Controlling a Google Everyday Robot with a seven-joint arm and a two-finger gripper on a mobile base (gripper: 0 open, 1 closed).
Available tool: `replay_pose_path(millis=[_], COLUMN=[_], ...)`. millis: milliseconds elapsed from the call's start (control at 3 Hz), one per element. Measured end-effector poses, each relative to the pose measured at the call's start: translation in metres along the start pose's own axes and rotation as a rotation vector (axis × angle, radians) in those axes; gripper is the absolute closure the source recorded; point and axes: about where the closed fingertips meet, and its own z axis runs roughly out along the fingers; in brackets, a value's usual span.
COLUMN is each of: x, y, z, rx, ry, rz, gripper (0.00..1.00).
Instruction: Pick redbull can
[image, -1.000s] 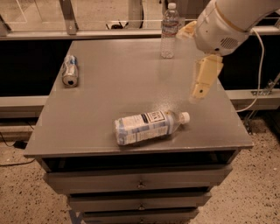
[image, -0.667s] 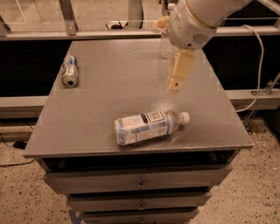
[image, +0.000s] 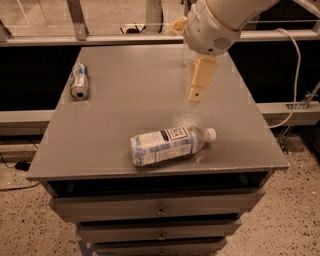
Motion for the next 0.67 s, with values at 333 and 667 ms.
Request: replay_pose_path(millis=[333, 667], x=[-0.014, -0.034], y=[-0.006, -0.022], z=[0.01, 0.036], rx=[-0.013, -0.009], ry=[0.006, 0.067], rz=[-0.097, -0.267], gripper=[0.0, 0.0])
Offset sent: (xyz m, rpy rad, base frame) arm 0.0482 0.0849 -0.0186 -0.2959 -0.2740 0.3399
